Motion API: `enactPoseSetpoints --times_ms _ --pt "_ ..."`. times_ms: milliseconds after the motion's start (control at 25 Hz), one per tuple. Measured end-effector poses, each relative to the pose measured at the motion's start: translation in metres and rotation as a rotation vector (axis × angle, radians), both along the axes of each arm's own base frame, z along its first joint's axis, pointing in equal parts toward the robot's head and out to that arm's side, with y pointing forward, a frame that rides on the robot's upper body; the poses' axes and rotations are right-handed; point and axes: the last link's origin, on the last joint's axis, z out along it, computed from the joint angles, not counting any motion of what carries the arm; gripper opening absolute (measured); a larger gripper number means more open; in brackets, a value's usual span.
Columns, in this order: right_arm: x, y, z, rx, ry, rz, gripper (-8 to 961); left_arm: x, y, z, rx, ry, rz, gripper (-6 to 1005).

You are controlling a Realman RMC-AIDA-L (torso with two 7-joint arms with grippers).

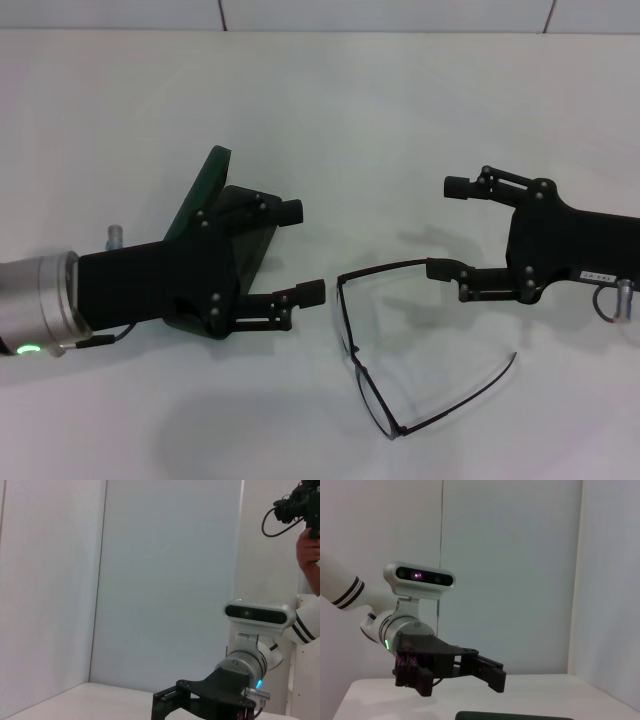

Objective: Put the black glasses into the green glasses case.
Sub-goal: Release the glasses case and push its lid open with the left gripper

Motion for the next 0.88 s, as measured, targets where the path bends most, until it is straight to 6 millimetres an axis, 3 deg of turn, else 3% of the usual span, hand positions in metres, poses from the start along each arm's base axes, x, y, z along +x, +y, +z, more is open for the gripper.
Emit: enactPoseSetpoints --times_ms 640,880 --pt "0.0 -0.001 -0.002 -0.001 -0.004 -0.002 886 0.001 0.001 0.001 0.008 -0.02 0.019 835" --pt "0.0 -0.001 -0.002 0.001 0.002 -0.006 885 0.005 0.029 0.031 -0.045 -0.063 0.178 815"
